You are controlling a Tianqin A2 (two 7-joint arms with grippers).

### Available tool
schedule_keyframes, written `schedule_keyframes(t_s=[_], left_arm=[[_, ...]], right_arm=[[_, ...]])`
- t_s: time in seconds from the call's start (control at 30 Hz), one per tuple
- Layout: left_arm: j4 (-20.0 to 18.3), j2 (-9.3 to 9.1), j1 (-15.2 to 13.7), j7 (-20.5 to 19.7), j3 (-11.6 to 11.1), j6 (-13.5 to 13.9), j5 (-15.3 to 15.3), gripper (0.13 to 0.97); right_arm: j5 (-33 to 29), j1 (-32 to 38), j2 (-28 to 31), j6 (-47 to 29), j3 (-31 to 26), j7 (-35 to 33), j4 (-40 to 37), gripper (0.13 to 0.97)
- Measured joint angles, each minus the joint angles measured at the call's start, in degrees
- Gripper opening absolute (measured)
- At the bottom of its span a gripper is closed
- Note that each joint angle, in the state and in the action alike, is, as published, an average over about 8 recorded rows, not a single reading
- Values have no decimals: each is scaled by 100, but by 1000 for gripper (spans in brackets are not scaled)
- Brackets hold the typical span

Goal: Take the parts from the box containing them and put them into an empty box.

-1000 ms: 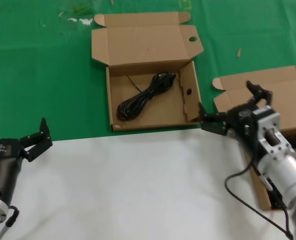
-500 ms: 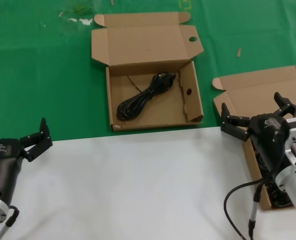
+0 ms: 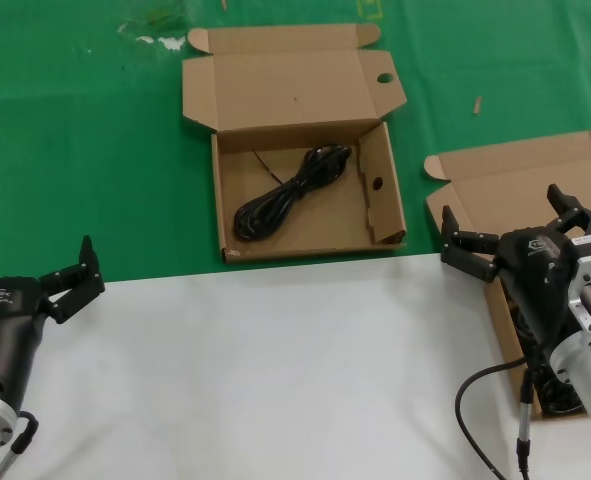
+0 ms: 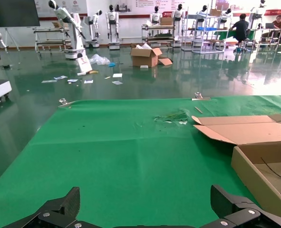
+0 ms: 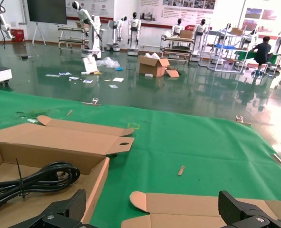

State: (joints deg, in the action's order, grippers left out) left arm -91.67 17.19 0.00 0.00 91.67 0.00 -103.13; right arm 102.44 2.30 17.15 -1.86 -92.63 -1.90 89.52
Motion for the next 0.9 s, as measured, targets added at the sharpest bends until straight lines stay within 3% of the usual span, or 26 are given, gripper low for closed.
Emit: schedule_keyframes(t_s=[0.9], left_arm=[[0, 0, 0, 0, 0, 0, 0, 966]], right_arm=[[0, 0, 0, 0, 0, 0, 0, 966]])
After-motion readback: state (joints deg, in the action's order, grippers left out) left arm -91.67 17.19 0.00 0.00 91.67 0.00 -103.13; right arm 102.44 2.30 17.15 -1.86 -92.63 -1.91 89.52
